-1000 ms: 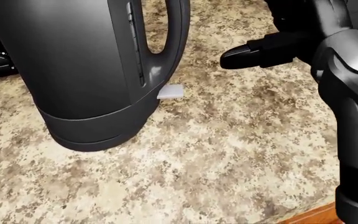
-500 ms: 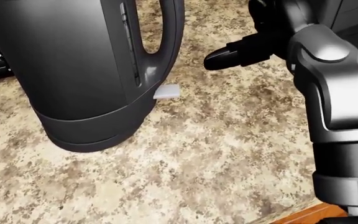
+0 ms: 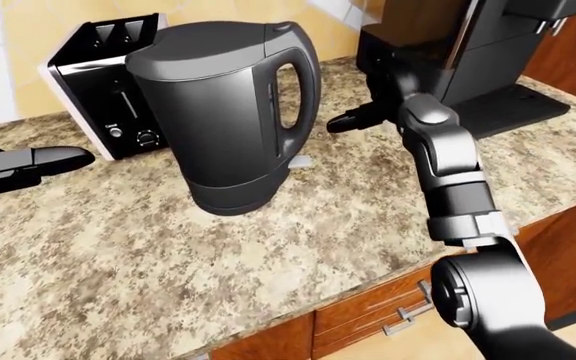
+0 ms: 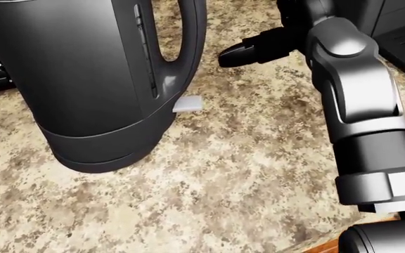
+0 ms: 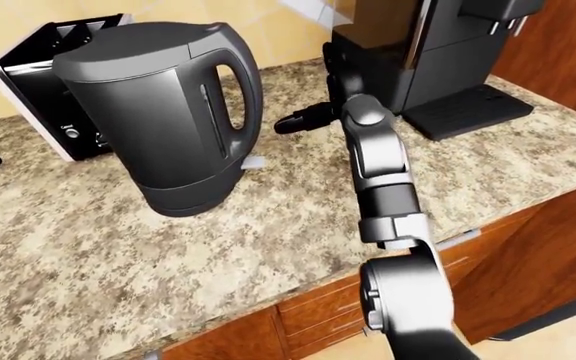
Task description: Press down the lever to turn on the electric kettle.
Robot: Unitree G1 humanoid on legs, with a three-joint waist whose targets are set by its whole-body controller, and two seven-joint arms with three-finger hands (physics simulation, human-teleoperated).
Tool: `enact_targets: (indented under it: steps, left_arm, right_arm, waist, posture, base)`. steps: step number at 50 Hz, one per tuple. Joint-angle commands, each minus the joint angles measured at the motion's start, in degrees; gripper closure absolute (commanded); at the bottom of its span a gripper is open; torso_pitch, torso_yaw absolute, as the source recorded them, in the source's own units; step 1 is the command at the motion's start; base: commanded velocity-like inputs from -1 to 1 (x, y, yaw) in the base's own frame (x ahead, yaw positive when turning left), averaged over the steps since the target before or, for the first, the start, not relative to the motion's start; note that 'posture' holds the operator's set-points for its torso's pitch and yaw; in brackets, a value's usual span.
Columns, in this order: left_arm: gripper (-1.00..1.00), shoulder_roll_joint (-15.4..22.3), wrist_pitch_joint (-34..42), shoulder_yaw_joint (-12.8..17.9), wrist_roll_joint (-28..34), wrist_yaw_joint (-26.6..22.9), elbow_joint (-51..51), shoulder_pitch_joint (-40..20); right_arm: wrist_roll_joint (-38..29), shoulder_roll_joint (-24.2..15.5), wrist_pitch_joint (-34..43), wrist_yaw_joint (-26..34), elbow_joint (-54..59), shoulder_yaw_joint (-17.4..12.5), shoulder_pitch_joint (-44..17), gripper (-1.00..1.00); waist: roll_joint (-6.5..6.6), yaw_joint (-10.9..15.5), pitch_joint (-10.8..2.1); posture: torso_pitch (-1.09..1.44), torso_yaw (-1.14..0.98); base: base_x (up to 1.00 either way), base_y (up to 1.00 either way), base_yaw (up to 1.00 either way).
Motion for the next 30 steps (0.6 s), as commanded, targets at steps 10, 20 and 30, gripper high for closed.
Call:
enact_targets:
  steps: [10, 20, 30]
  left_arm:
    - [-1.0, 1.2, -1.5, 0.9, 0.0, 0.2, -1.1, -1.0]
    - [-1.0, 1.1, -1.6, 1.0, 0.0, 0.1, -1.0, -0.9]
    - [-1.0, 1.0, -1.8, 0.9, 0.2, 0.0, -0.9, -0.8]
  right_arm:
    - [-0.6, -0.1, -3.2, -2.4, 0.1, 0.3, -3.9, -1.0]
    - [-1.9, 0.9, -3.1, -1.6, -0.5, 0.9, -3.4, -1.0]
    - [-2.4, 1.8, -3.3, -1.6, 0.2, 1.1, -3.9, -1.0]
  waist:
    - [0.22, 0.0, -1.47]
    - [0.26, 0.0, -1.46]
    - [0.35, 0.0, -1.47]
  posture:
    - [0.0, 0.0]
    - [0.0, 0.0]
    - [0.0, 0.0]
  base:
    - [0.0, 0.0, 0.0]
    - [0.0, 0.0, 0.0]
    - [0.0, 0.0, 0.0]
